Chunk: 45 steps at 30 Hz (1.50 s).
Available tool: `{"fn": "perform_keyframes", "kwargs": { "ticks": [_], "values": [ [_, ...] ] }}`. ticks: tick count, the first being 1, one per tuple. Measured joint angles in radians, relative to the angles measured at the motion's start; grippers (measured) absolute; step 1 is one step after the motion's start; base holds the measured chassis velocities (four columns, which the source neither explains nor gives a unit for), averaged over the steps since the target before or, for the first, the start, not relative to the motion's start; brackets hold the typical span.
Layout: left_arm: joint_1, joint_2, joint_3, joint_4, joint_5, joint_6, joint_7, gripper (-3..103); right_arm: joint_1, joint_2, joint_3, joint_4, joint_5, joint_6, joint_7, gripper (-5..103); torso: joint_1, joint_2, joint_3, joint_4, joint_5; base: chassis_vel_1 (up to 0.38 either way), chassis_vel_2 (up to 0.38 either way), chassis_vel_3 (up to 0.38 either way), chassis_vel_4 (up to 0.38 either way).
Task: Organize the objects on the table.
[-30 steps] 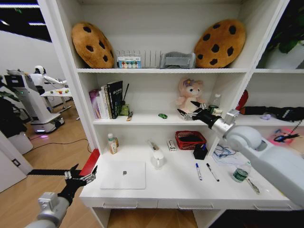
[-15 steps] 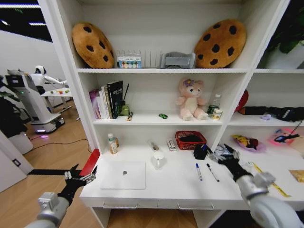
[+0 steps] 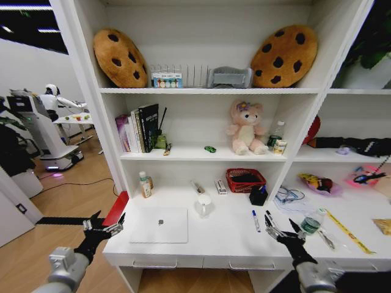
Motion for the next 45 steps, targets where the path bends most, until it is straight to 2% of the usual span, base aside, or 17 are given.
{"fn": "perform_keyframes", "kwargs": {
  "ticks": [15, 19, 21, 22, 23, 24, 27, 28, 31, 32, 34, 38, 45],
  "values": [
    [0.0, 0.0, 0.0, 0.0, 0.0, 0.0, 0.0, 100, 0.051, -0.035, -0.071, -0.049, 0.002, -0.002, 0.008, 100, 0.0, 0.0, 0.0, -0.0003, 0.0002, -0.095, -0.16, 0.104, 0.155],
    [0.0, 0.0, 0.0, 0.0, 0.0, 0.0, 0.0, 100, 0.086, -0.066, -0.117, -0.072, -0.004, -0.005, 0.013, 100, 0.0, 0.0, 0.0, -0.0003, 0.0006, -0.176, -0.225, 0.196, 0.181],
    [0.0, 0.0, 0.0, 0.0, 0.0, 0.0, 0.0, 100, 0.127, -0.113, -0.168, -0.074, 0.038, -0.073, 0.052, 100, 0.0, 0.0, 0.0, -0.0002, 0.0005, -0.081, -0.094, 0.132, 0.057],
    [0.0, 0.0, 0.0, 0.0, 0.0, 0.0, 0.0, 100, 0.127, -0.113, -0.168, -0.074, 0.038, -0.073, 0.052, 100, 0.0, 0.0, 0.0, -0.0002, 0.0005, -0.038, -0.094, 0.132, 0.003],
    [0.0, 0.0, 0.0, 0.0, 0.0, 0.0, 0.0, 100, 0.17, -0.141, -0.209, -0.076, 0.079, -0.117, 0.098, 100, 0.0, 0.0, 0.0, -0.0001, 0.0007, 0.0, 0.0, 0.0, 0.0],
    [0.0, 0.0, 0.0, 0.0, 0.0, 0.0, 0.0, 100, 0.17, -0.141, -0.209, -0.076, 0.079, -0.117, 0.098, 100, 0.0, 0.0, 0.0, -0.0001, 0.0007, 0.0, 0.0, 0.0, 0.0],
    [0.0, 0.0, 0.0, 0.0, 0.0, 0.0, 0.0, 100, 0.329, -0.209, -0.323, -0.163, 0.111, -0.19, 0.194, 100, 0.0, 0.0, 0.0, 0.0001, -0.0001, 0.018, 0.017, -0.01, -0.015],
    [0.0, 0.0, 0.0, 0.0, 0.0, 0.0, 0.0, 100, 0.329, -0.209, -0.323, -0.163, 0.111, -0.19, 0.194, 100, 0.0, 0.0, 0.0, 0.0001, -0.0001, 0.053, 0.05, -0.03, -0.046],
    [0.0, 0.0, 0.0, 0.0, 0.0, 0.0, -0.001, 100, 0.48, -0.234, -0.423, -0.261, 0.197, -0.264, 0.3, 100, 0.0, 0.0, 0.0, 0.0002, -0.0001, 0.016, 0.025, -0.01, -0.015],
    [0.0, 0.0, 0.0, 0.0, 0.0, 0.0, -0.001, 100, 0.48, -0.234, -0.423, -0.261, 0.197, -0.264, 0.3, 100, 0.0, 0.0, 0.0, 0.0002, -0.0001, 0.0, 0.0, 0.0, 0.0],
    [0.0, 0.0, 0.0, 0.0, 0.0, 0.0, -0.001, 100, 0.562, -0.235, -0.47, -0.313, 0.257, -0.308, 0.35, 100, 0.0, 0.0, 0.0, -0.0003, 0.0004, 0.0, 0.0, 0.0, 0.0],
    [0.0, 0.0, 0.0, 0.0, 0.0, 0.0, 0.0, 100, 0.667, -0.217, -0.526, -0.399, 0.294, -0.333, 0.368, 100, 0.0, 0.0, 0.0, 0.0, 0.0003, 0.0, 0.0, 0.0, 0.0],
    [0.0, 0.0, 0.0, 0.0, 0.0, 0.0, 0.0, 100, 0.693, -0.185, -0.555, -0.47, 0.315, -0.34, 0.366, 100, 0.0, 0.0, 0.0, -0.0003, 0.0002, 0.0, 0.0, 0.0, 0.0]
  ]
}}
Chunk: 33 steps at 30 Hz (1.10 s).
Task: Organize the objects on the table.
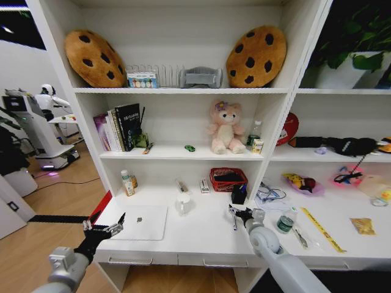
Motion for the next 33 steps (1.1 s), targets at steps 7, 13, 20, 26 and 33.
{"fn": "perform_keyframes", "kwargs": {
  "ticks": [7, 13, 20, 26, 33],
  "values": [
    [0.0, 0.0, 0.0, 0.0, 0.0, 0.0, 0.0, 100, 0.032, 0.028, -0.02, -0.071, -0.006, 0.003, -0.042, 99, 0.0, 0.0, 0.0, 0.0001, -0.0002, 0.0, 0.0, 0.0, 0.0],
    [0.0, 0.0, 0.0, 0.0, 0.0, 0.0, 0.0, 100, 0.059, 0.027, -0.044, -0.091, -0.009, -0.01, -0.045, 86, 0.0, 0.0, 0.0, 0.0001, -0.0003, 0.0, 0.0, 0.0, 0.0],
    [0.0, 0.0, 0.0, 0.0, 0.0, 0.0, 0.0, 100, 0.053, 0.019, -0.052, -0.094, -0.055, -0.015, -0.063, 60, 0.0, 0.0, 0.0, 0.0001, -0.0002, 0.0, 0.0, 0.0, 0.0],
    [0.0, 0.0, 0.0, 0.0, 0.0, 0.0, 0.0, 100, 0.045, 0.002, -0.049, -0.093, -0.061, -0.02, -0.068, 37, 0.0, 0.0, 0.0, 0.0001, -0.0001, 0.0, 0.0, 0.0, 0.0],
    [0.0, 0.0, 0.0, 0.0, 0.0, 0.0, 0.0, 100, 0.038, -0.018, -0.043, -0.084, -0.051, -0.023, -0.072, 16, 0.0, 0.0, 0.0, 0.0002, 0.0003, 0.0, 0.0, 0.0, 0.0]
  ]
}}
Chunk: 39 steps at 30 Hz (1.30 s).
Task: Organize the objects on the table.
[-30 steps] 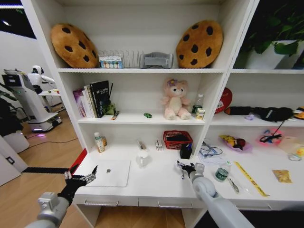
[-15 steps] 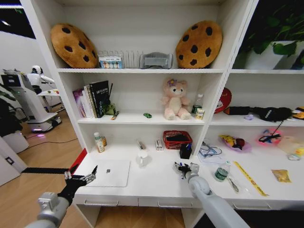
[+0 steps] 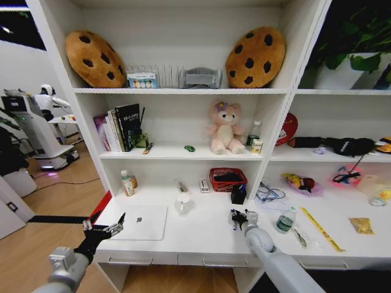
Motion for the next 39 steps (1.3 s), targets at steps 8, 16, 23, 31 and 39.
{"fn": "perform_keyframes", "kwargs": {
  "ticks": [8, 16, 23, 31, 39],
  "values": [
    [0.0, 0.0, 0.0, 0.0, 0.0, 0.0, 0.0, 100, -0.02, -0.026, 0.028, 0.05, -0.012, 0.057, -0.058, 8, 0.0, 0.0, 0.0, -0.0002, 0.0005, 0.0, 0.0, 0.0, 0.0],
    [0.0, 0.0, 0.0, 0.0, 0.0, 0.0, 0.0, 100, -0.045, -0.089, 0.075, 0.205, -0.02, 0.224, -0.223, 8, 0.0, 0.0, 0.0, -0.0001, -0.0003, 0.0, 0.0, 0.0, 0.0],
    [0.0, 0.0, 0.0, 0.0, 0.0, 0.0, 0.0, 100, 0.02, -0.081, 0.088, 0.107, -0.124, 0.411, -0.302, 8, 0.0, 0.0, 0.0, 0.0, -0.0002, 0.0, 0.0, 0.0, 0.0],
    [0.0, 0.0, 0.0, 0.0, 0.0, 0.0, 0.0, 100, 0.095, -0.034, 0.061, -0.067, -0.248, 0.526, -0.28, 8, 0.0, 0.0, 0.0, 0.0, -0.0001, 0.0, 0.0, 0.0, 0.0],
    [0.0, 0.0, 0.0, 0.0, 0.0, 0.0, 0.0, 100, 0.194, -0.004, 0.033, -0.196, -0.283, 0.578, -0.254, 8, 0.0, 0.0, 0.0, 0.0, -0.0002, 0.0, 0.0, 0.0, 0.0]
  ]
}}
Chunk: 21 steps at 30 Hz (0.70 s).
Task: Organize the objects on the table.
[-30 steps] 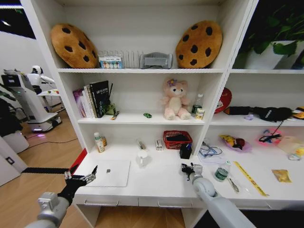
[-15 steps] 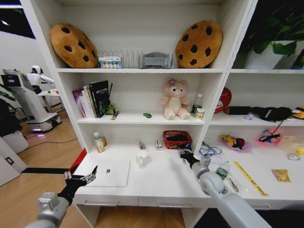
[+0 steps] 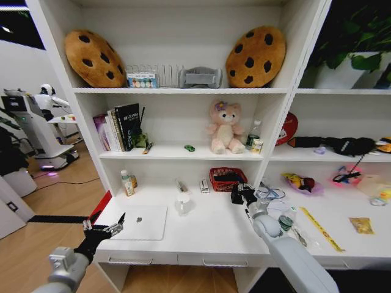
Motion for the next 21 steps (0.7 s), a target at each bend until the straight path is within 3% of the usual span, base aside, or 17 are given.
{"fn": "perform_keyframes", "kwargs": {
  "ticks": [10, 21],
  "values": [
    [0.0, 0.0, 0.0, 0.0, 0.0, 0.0, 0.0, 100, 0.163, 0.048, -0.017, -0.164, 0.009, 0.003, -0.024, 8, 0.0, 0.0, 0.0, 0.0, -0.0003, 0.0, 0.0, 0.0, 0.0],
    [0.0, 0.0, 0.0, 0.0, 0.0, 0.0, 0.0, 100, 0.213, 0.115, -0.034, -0.269, -0.018, 0.022, -0.024, 8, 0.0, 0.0, 0.0, -0.0002, -0.0001, 0.0, 0.0, 0.0, 0.0]
  ]
}}
